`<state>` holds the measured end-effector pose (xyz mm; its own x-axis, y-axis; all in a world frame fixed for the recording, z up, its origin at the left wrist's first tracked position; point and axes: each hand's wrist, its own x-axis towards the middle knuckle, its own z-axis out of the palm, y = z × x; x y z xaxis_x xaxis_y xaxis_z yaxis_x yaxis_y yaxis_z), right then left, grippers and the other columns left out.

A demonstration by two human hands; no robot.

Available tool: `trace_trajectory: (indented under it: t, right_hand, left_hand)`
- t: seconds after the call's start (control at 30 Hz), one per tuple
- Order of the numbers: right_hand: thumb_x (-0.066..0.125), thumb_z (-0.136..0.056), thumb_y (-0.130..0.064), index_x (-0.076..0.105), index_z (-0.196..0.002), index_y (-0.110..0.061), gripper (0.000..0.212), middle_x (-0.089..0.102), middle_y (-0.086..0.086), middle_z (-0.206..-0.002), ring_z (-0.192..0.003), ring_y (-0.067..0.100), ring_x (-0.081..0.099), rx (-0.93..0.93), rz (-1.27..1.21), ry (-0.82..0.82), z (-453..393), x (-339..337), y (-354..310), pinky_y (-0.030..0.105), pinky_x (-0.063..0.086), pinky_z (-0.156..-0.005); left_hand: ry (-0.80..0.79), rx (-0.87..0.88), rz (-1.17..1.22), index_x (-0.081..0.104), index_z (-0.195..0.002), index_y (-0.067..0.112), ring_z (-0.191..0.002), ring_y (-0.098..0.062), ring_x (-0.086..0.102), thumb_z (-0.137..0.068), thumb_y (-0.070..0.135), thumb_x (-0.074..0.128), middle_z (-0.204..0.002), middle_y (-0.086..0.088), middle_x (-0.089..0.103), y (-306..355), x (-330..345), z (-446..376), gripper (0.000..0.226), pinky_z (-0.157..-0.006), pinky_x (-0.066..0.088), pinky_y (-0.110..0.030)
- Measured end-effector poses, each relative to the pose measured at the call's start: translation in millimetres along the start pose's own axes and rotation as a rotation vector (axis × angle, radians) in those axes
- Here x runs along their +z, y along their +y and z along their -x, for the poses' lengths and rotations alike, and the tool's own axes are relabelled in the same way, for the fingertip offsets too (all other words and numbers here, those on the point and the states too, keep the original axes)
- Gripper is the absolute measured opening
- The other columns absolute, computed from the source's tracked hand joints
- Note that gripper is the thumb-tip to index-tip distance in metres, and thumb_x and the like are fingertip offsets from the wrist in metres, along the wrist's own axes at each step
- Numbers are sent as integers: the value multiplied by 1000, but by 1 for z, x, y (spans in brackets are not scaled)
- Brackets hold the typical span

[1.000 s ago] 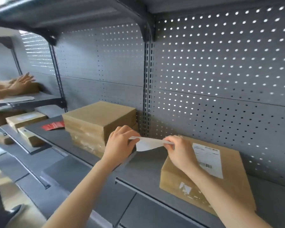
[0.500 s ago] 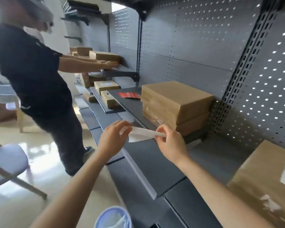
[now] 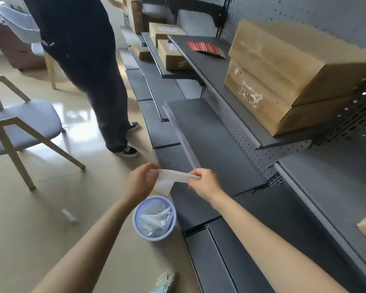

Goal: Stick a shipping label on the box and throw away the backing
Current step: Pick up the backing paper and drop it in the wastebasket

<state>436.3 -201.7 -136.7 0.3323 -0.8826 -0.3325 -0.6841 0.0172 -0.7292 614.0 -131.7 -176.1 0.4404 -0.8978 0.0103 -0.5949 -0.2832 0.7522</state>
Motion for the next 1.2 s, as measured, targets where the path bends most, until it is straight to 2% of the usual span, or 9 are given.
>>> trace_trajectory:
  t: [0.1,0.17,0.3,0.53,0.67,0.87,0.97,1.07,1.2]
  right_hand:
    - [60,-77,-12,65,-77,-21,10,72,6,-77,-81,26,70,90,-37,-58,-17,35,36,40,58,-79]
    - [61,-74,-10,66,-78,-18,11,74,7,-75,-72,22,71,142,-30,-69,-30,58,59,38,60,-76]
    - [55,-73,-9,64,-77,-13,10,73,11,-73,-58,19,68,238,-27,-50,-53,96,94,29,59,-67]
    - [54,-66,-11,60,-73,-11,10,67,15,-86,-75,34,70,288,61,-40,-112,175,158,45,60,-68]
    - [53,-74,-10,64,-101,-5,29,66,16,-105,-90,35,67,302,170,-70,-141,220,197,38,59,-73]
    - [50,-81,-7,56,-121,-6,41,61,18,-120,-107,35,61,336,194,-96,-188,292,253,34,51,-86]
    - [54,-82,-10,56,-119,-7,37,60,17,-122,-107,34,61,324,162,-121,-204,314,267,34,51,-87]
    - [69,-78,-28,56,-117,-10,45,60,12,-122,-109,29,59,323,195,-189,-213,323,273,31,47,-89]
    - [67,-83,-29,59,-111,-9,36,63,11,-116,-104,28,61,279,205,-139,-216,306,266,30,48,-83]
  left_hand:
    - [-88,-142,38,68,-100,13,-81,-22,61,-89,13,58,-90,-6,68,-40,31,8,16,-71,44,-28]
    - [-136,-218,83,69,-97,12,-84,-30,66,-88,11,58,-89,-13,71,-69,52,13,15,-73,48,-30]
    - [-169,-311,76,69,-107,12,-95,-26,66,-89,12,56,-103,-10,72,-114,86,15,22,-78,45,-26]
    - [-143,-342,42,69,-104,9,-96,-22,66,-88,7,56,-107,-7,71,-188,133,4,21,-75,41,-21]
    - [-132,-375,51,71,-96,12,-87,-20,65,-87,6,52,-102,-4,73,-231,166,1,21,-72,40,-22]
    - [-105,-415,93,72,-91,19,-86,-16,66,-86,7,51,-96,4,73,-301,218,-5,24,-74,44,-23]
    - [-102,-431,107,71,-88,23,-86,-13,65,-87,8,51,-88,11,70,-326,234,-7,25,-72,43,-22]
    - [-92,-431,111,71,-88,24,-85,-12,64,-88,13,53,-85,11,69,-337,240,-15,21,-70,42,-22]
    - [-59,-406,127,70,-86,25,-84,-12,66,-88,18,54,-87,5,73,-328,234,-29,18,-68,44,-23]
